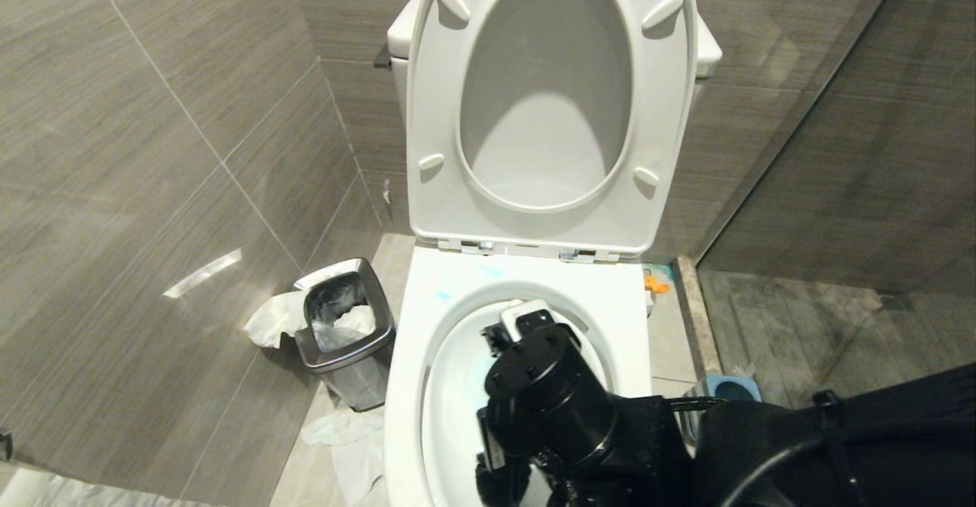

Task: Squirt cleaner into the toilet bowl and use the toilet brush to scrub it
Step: Scrub the toilet bowl

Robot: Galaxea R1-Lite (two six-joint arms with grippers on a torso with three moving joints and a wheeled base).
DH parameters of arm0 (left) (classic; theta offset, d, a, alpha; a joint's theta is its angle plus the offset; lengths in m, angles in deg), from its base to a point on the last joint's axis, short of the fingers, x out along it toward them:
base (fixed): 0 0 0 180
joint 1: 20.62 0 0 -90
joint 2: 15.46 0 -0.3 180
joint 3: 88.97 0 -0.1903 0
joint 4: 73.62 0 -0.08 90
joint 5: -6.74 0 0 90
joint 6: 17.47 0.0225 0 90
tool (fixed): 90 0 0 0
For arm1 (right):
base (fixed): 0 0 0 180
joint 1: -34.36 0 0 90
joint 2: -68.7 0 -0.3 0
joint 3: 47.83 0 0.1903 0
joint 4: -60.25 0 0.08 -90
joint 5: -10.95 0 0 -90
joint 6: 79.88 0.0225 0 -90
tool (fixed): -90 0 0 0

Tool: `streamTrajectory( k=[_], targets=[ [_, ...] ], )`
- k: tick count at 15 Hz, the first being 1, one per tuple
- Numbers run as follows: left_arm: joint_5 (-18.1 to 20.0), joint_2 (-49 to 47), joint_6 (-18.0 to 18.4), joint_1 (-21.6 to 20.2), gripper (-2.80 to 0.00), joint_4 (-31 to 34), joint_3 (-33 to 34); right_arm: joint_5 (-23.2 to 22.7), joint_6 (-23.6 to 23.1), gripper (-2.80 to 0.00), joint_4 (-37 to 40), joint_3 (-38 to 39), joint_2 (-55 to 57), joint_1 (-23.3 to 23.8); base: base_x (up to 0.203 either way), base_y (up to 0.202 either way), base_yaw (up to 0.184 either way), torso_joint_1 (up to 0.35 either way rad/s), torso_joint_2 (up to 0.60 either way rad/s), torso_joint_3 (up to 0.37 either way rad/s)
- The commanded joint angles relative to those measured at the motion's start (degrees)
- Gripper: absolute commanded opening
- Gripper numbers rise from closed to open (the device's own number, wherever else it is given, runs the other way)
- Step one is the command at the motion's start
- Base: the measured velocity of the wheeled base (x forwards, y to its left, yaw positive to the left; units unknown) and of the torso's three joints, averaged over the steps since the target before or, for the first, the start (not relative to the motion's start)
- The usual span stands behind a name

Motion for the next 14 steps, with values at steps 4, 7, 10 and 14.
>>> streamTrajectory(
  k=[4,7,10,14],
  targets=[
    [0.0,-0.09,0.01,-0.01,-2.8,0.0,0.18,-0.36,-0.22,-2.8,-0.49,7.26,-8.36,13.27,0.0,0.0,0.0,0.0,0.0,0.0],
    [0.0,-0.09,0.01,-0.01,-2.8,0.0,0.18,-1.88,-1.52,-2.8,-0.58,3.23,-5.89,17.75,0.0,0.0,0.0,0.0,0.0,0.0],
    [0.0,-0.09,0.08,-0.01,-2.8,0.0,0.18,-1.83,-2.14,-2.8,-0.57,-6.91,0.6,19.47,0.0,0.0,0.0,0.0,0.0,0.0],
    [0.0,-0.09,0.09,-0.01,-2.8,0.0,0.18,-1.27,-4.75,-2.8,-0.32,-23.57,11.68,19.08,0.0,0.0,0.0,0.0,0.0,0.0]
  ],
)
